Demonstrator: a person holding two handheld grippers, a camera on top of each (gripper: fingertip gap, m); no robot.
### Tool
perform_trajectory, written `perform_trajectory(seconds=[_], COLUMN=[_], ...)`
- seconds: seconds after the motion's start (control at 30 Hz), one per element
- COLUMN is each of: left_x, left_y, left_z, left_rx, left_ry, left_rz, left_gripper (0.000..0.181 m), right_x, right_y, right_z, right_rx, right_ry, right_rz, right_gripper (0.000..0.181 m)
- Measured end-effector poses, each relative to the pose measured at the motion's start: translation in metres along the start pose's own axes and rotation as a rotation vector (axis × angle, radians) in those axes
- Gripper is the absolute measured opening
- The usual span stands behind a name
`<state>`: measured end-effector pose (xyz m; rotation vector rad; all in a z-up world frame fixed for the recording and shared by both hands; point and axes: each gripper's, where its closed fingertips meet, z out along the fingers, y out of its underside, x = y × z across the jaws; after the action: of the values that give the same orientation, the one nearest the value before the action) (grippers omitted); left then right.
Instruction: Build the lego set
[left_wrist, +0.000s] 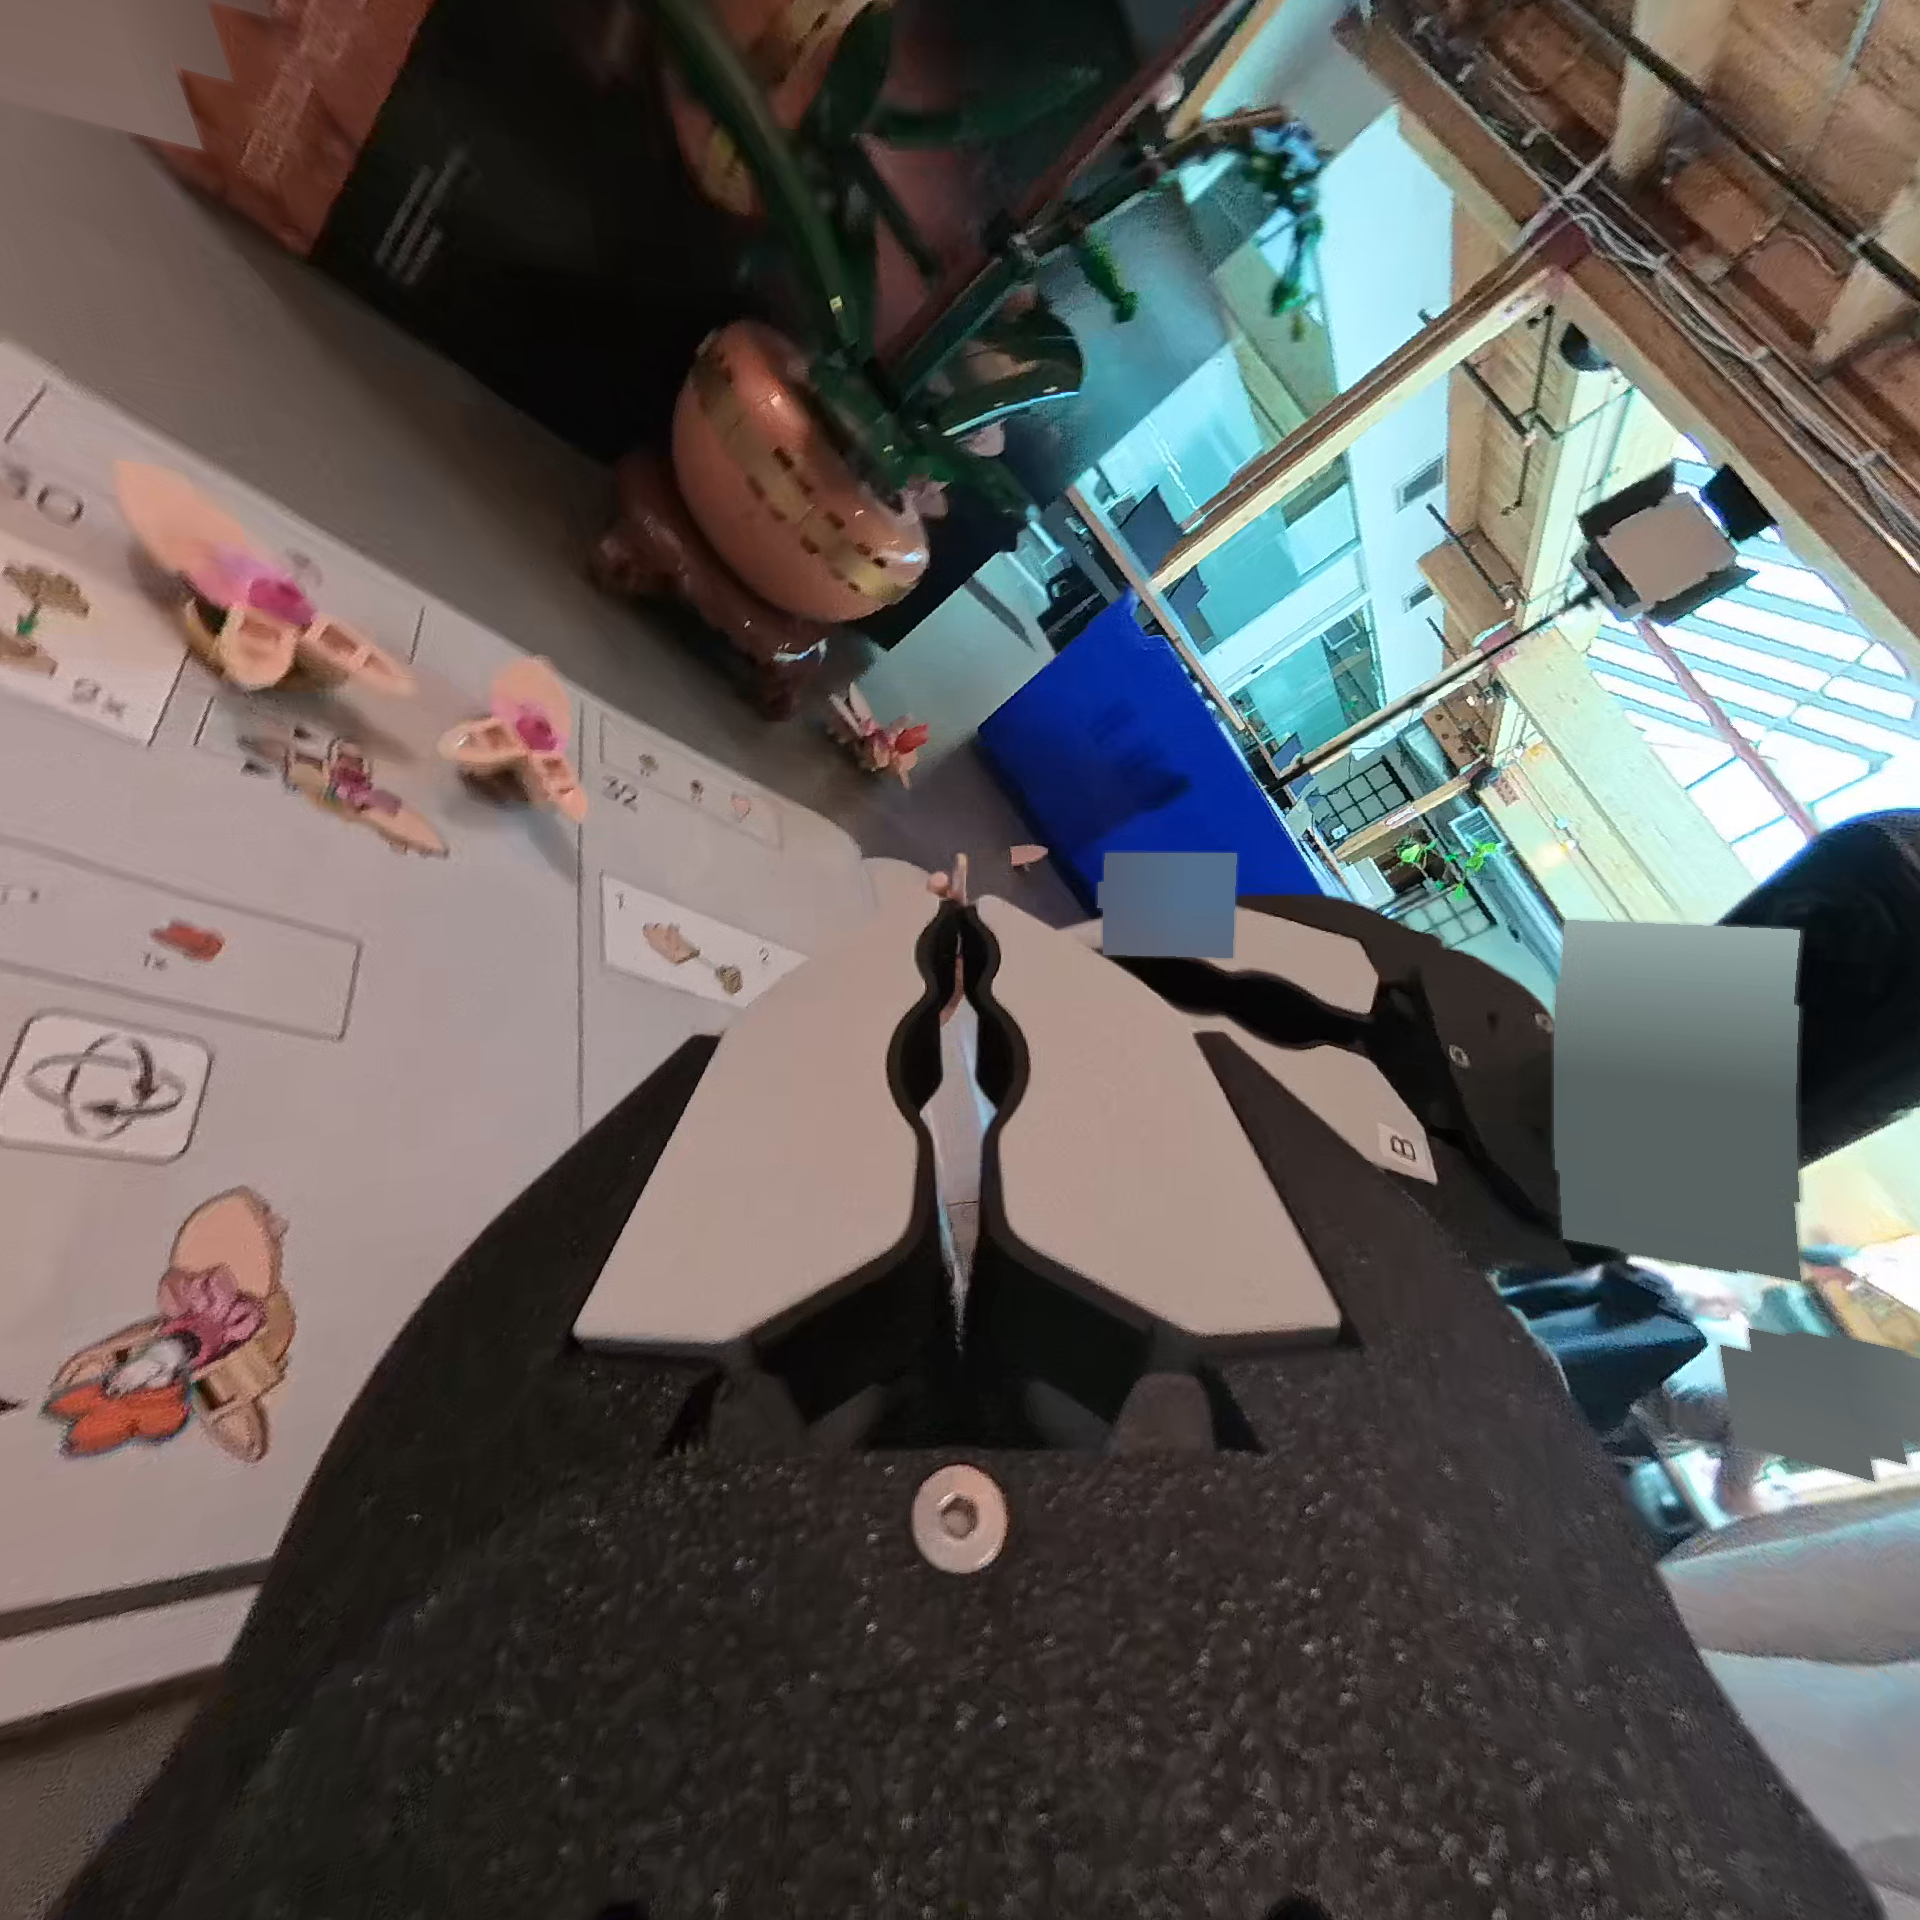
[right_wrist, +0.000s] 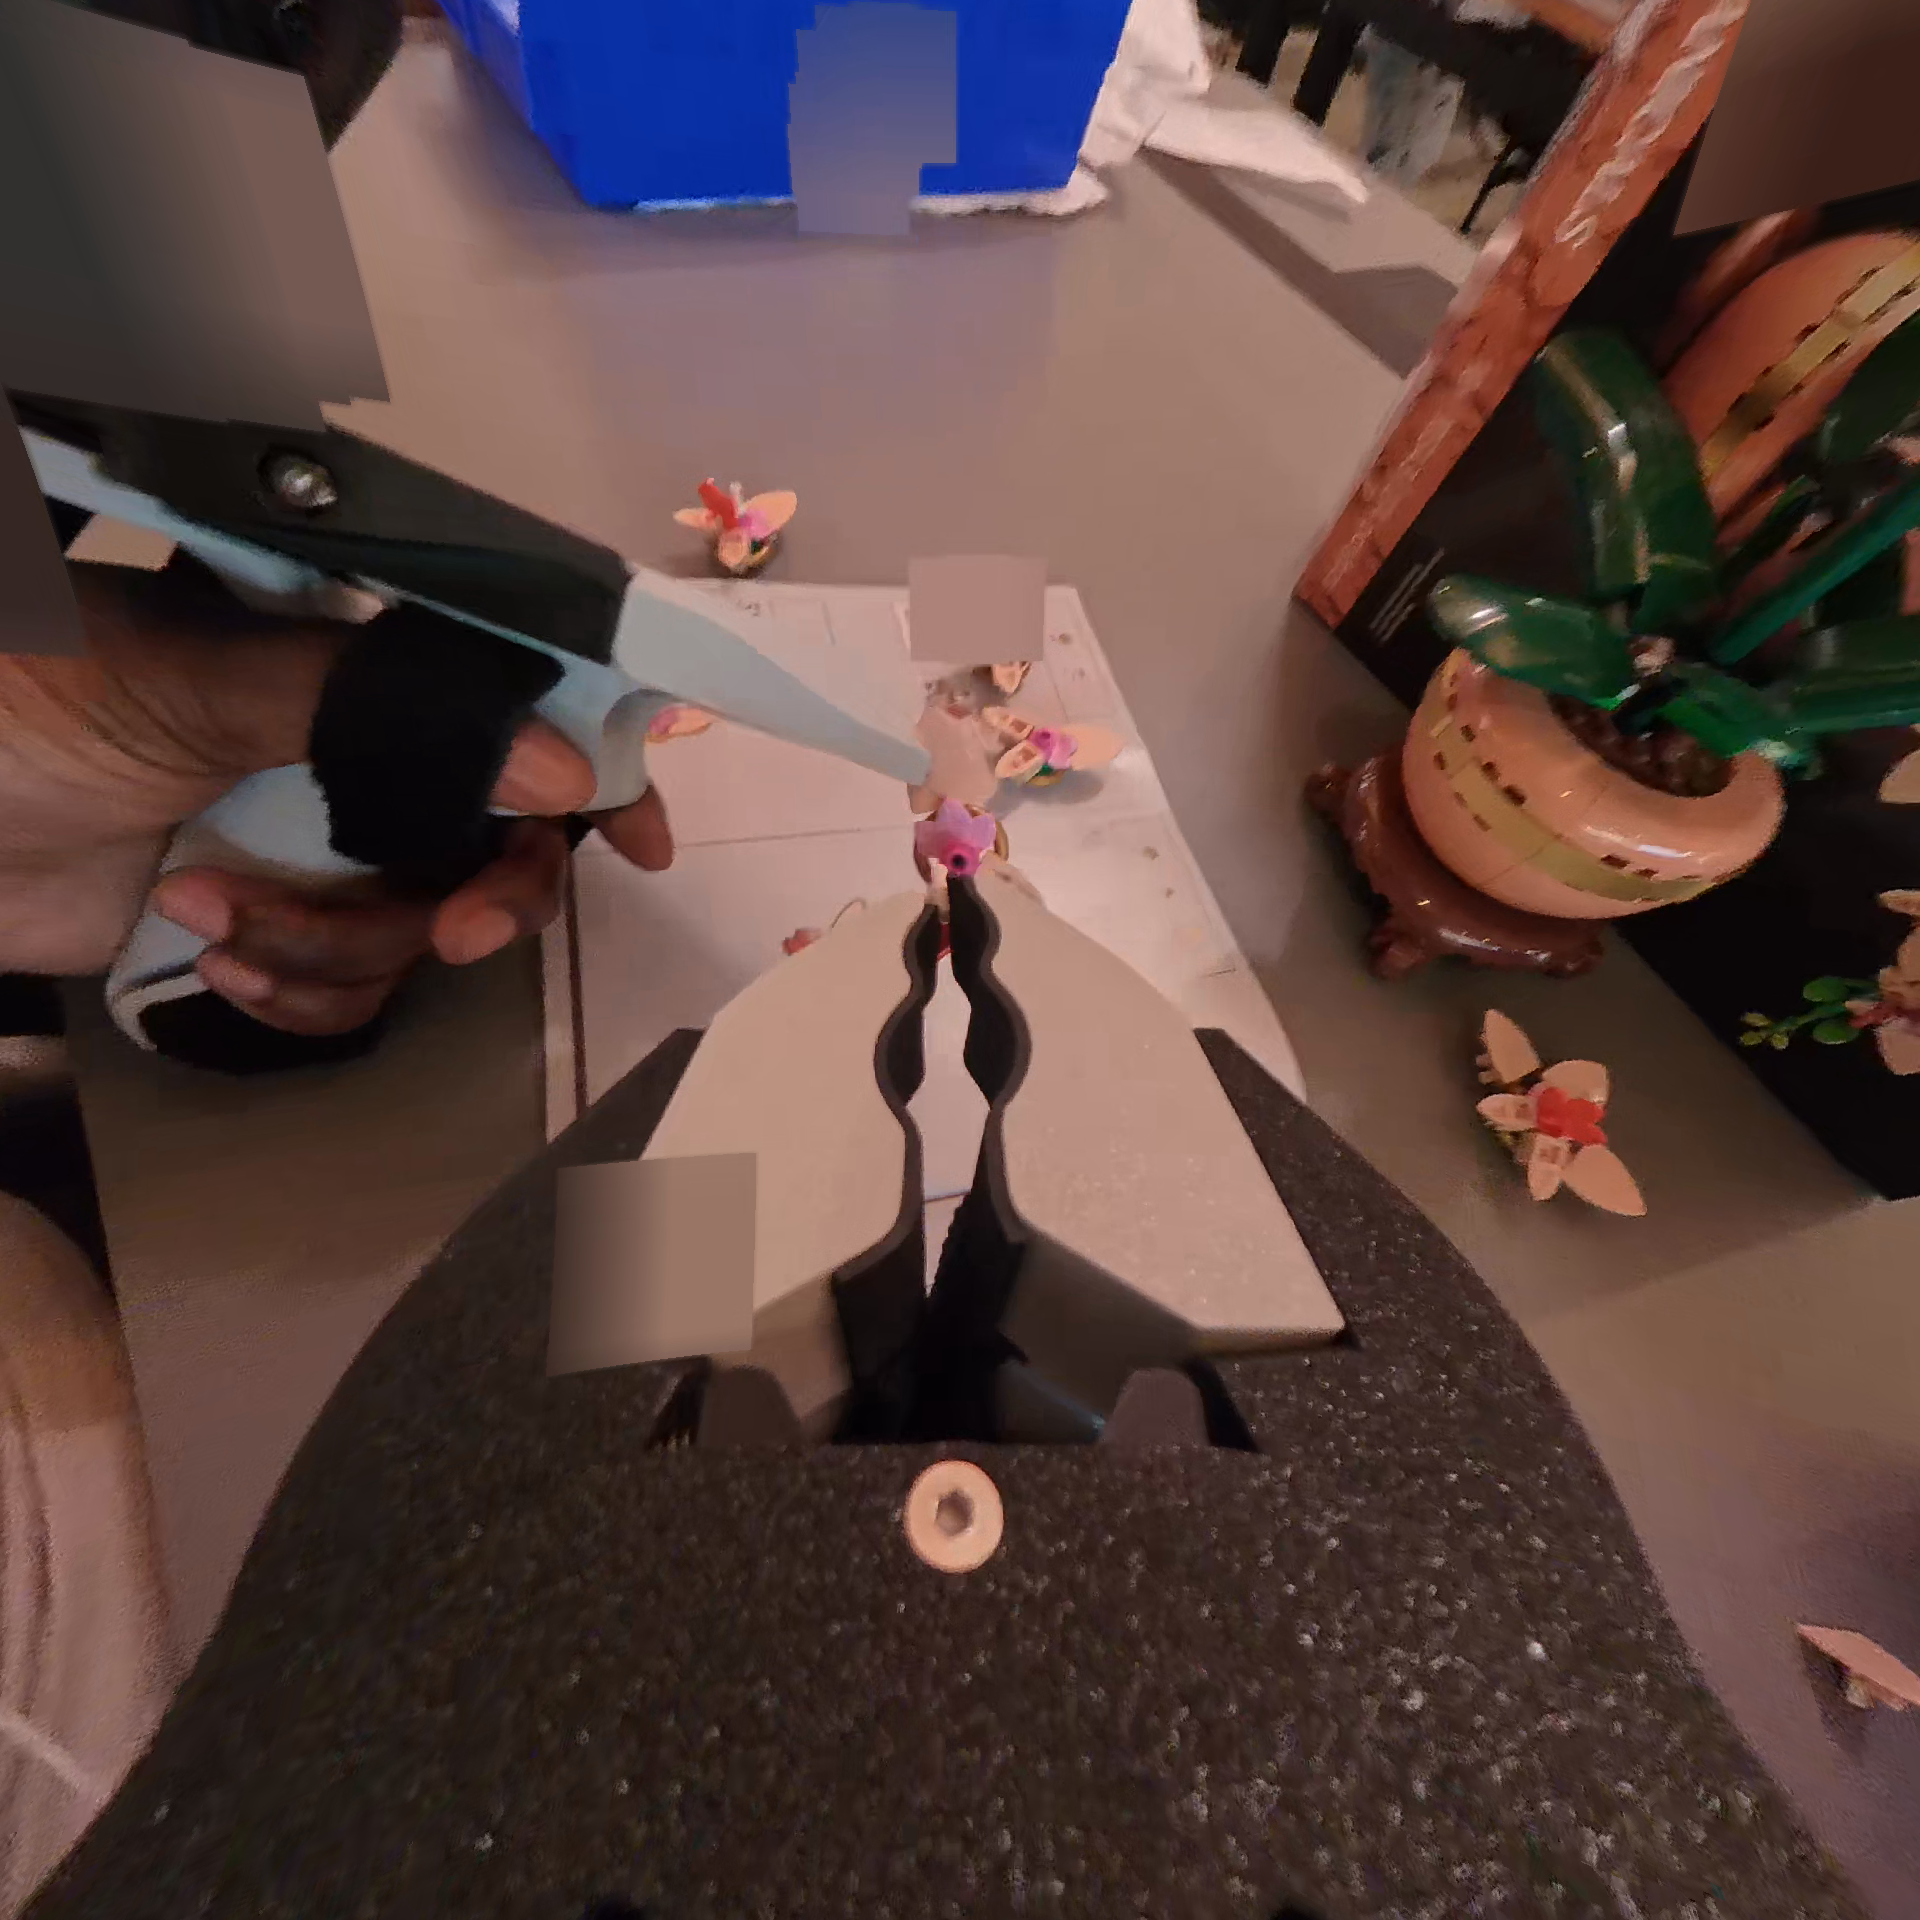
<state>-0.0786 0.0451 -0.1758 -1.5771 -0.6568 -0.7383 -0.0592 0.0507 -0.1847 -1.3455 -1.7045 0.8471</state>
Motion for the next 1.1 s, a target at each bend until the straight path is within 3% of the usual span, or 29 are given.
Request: perform_trajectory(seconds=[0.23, 0.43, 0.63, 0.9, 1.03, 1.1], left_x=[-0.024, -0.030, -0.028, -0.007, -0.002, 0.006], left_y=[0.004, 0.033, 0.036, 0.038, 0.026, 0.011], left_z=[-0.008, -0.007, -0.010, -0.025, -0.038, -0.046], left_rx=[-0.118, -0.241, -0.264, -0.338, -0.290, -0.201], left_ry=[-0.091, -0.156, -0.170, -0.070, -0.077, -0.065], left_rz=[-0.251, -0.385, -0.387, -0.041, 0.353, 0.599], left_gripper=[0.000, 0.000, 0.014, 0.058, 0.056, 0.024], right_x=[-0.006, 0.006, 0.006, -0.011, -0.011, -0.009], right_y=[0.014, 0.024, 0.027, 0.024, 0.020, 0.019], right_z=[-0.017, -0.028, -0.025, -0.020, -0.010, -0.004], right_rx=[-0.023, -0.022, -0.042, -0.183, -0.335, -0.428], right_ry=[-0.060, -0.042, -0.093, -0.299, -0.346, -0.335], right_rz=[0.052, 0.080, 0.063, -0.018, -0.066, -0.090], right_gripper=[0.002, 0.002, 0.002, 0.002, 0.002, 0.002])
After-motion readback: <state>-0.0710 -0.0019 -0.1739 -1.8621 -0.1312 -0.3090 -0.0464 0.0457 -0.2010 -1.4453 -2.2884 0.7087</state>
